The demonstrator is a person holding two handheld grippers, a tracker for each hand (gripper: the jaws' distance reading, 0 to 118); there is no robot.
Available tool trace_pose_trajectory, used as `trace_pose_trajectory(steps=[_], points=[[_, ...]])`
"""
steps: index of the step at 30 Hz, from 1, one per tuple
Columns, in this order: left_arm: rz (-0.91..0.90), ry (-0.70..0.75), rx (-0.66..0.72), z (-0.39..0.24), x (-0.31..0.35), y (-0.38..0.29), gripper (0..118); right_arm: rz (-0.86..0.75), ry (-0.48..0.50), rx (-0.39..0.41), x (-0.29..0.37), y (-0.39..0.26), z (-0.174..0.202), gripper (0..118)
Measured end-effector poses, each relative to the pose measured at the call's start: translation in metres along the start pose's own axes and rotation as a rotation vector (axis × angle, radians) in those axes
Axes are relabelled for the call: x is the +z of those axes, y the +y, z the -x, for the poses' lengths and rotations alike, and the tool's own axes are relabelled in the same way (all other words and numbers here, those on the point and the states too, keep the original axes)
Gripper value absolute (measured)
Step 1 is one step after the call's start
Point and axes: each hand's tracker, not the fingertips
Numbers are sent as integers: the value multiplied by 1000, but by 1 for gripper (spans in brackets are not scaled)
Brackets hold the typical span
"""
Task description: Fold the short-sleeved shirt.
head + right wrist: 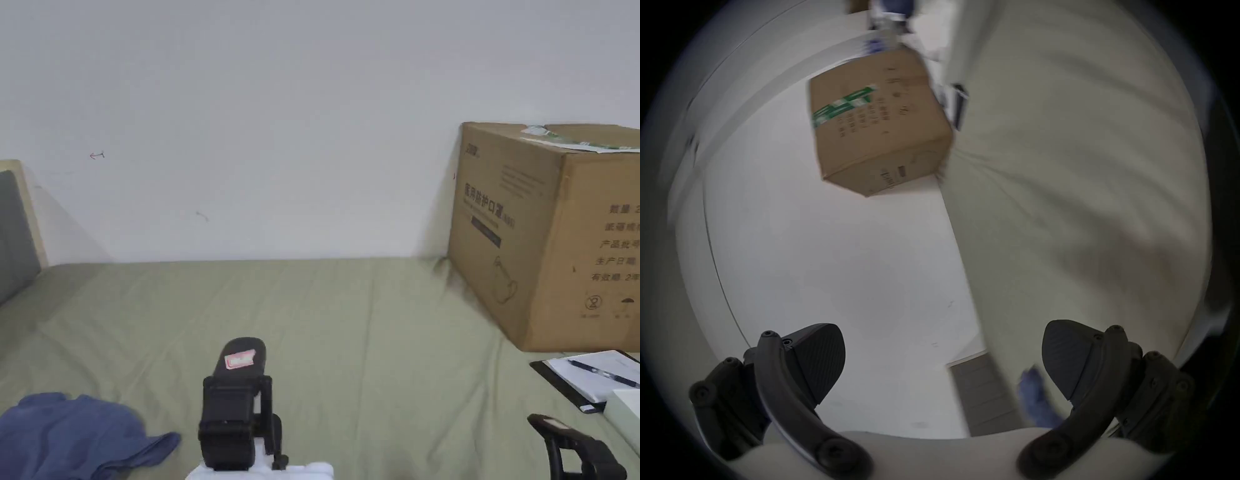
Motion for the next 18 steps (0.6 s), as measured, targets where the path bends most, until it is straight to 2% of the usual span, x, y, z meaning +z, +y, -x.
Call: trace_pose_trajectory(steps=[3, 4, 6, 7, 8, 9, 10, 11, 12, 13, 14, 15, 18], points=[[124, -54, 361, 31, -11, -4, 118, 11, 64, 317, -1, 3, 41, 118], [170, -88, 537, 44, -15, -8, 118, -11, 94, 464, 2, 2, 57, 118], [263, -176, 943, 67, -27, -29, 118, -102, 76, 844, 11, -11, 88, 118], [311, -239, 1195, 76, -34, -44, 118, -181, 19, 1101, 13, -24, 104, 118], [342, -276, 1423, 83, -39, -60, 118, -255, -3, 1315, 17, -38, 113, 118], [356, -268, 1606, 85, -40, -73, 118, -315, 24, 1489, 20, -49, 119, 118], [363, -223, 1757, 86, -43, -85, 118, -389, 77, 1659, 23, -59, 120, 118], [361, -157, 1817, 85, -42, -90, 118, -467, 99, 1804, 24, -69, 120, 118], [364, -81, 1761, 83, -40, -89, 118, -532, 104, 1914, 25, -76, 118, 118], [369, -8, 1670, 82, -38, -87, 118, -568, 86, 1996, 24, -82, 116, 118], [369, 37, 1550, 77, -34, -83, 118, -561, 77, 2039, 25, -86, 114, 118], [359, 54, 1463, 75, -33, -79, 118, -528, 84, 2041, 24, -83, 111, 118], [285, 44, 1300, 71, -26, -64, 118, -394, 115, 1916, 26, -84, 106, 118]])
